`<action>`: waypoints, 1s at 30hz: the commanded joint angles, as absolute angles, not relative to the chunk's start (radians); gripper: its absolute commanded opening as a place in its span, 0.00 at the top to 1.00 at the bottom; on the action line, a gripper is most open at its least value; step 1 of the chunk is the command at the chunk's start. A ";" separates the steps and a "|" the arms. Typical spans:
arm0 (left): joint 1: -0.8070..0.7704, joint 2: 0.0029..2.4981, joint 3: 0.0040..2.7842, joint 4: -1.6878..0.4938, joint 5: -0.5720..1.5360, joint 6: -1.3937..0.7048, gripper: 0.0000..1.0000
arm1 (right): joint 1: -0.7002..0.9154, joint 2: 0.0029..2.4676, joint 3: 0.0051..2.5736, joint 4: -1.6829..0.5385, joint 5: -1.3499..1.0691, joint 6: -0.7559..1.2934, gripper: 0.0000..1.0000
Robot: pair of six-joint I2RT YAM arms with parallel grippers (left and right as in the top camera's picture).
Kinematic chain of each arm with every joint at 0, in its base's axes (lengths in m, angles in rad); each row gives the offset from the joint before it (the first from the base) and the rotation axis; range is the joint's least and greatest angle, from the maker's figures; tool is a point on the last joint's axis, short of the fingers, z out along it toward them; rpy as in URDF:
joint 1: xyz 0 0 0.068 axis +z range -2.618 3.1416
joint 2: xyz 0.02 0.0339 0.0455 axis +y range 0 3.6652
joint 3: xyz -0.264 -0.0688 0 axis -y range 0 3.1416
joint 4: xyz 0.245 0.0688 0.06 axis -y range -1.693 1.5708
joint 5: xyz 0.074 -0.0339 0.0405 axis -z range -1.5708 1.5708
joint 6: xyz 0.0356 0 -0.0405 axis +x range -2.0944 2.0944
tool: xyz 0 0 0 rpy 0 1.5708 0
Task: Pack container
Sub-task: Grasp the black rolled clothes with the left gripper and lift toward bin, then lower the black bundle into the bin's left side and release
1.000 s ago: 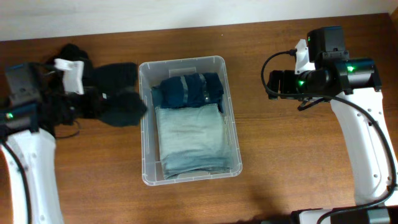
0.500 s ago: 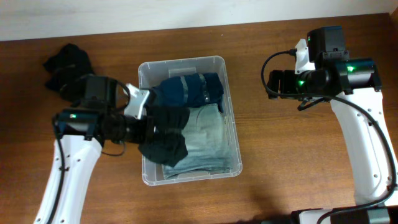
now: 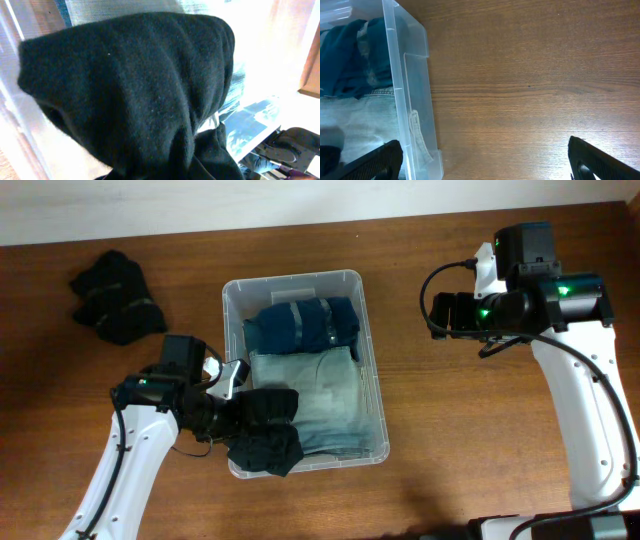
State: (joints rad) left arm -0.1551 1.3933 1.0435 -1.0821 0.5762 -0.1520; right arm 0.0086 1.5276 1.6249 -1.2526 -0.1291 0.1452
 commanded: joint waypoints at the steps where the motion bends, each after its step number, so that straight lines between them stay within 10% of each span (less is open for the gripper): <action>1: -0.159 1.385 1.158 -1.093 0.616 -0.164 0.78 | 0.005 1.528 1.628 -1.252 -0.118 0.134 0.01; 3: -0.159 1.385 1.240 -1.093 0.612 -0.163 0.67 | 0.005 1.528 1.628 -1.253 -0.118 0.134 0.01; 4: -0.159 1.385 1.306 -1.093 0.599 -0.162 0.26 | 0.005 1.528 1.628 -1.253 -0.118 0.134 0.01; 7: -0.159 1.385 1.381 -1.093 0.587 -0.119 0.26 | 0.005 1.528 1.628 -1.253 -0.118 0.134 0.01; 9: -0.159 1.385 1.380 -1.109 0.599 -0.120 0.63 | 0.005 1.528 1.627 -1.253 -0.118 0.134 0.01; 14: -0.164 1.385 1.378 -1.170 0.598 -0.119 0.64 | 0.005 1.528 1.627 -1.253 -0.118 0.134 0.01; 18: -0.236 1.385 1.378 -1.111 0.525 -0.119 0.99 | 0.005 1.528 1.627 -1.253 -0.118 0.134 0.01; 30: -0.431 1.672 1.377 -1.041 -0.051 -0.149 0.99 | 0.005 1.528 1.627 -1.254 -0.119 0.134 0.01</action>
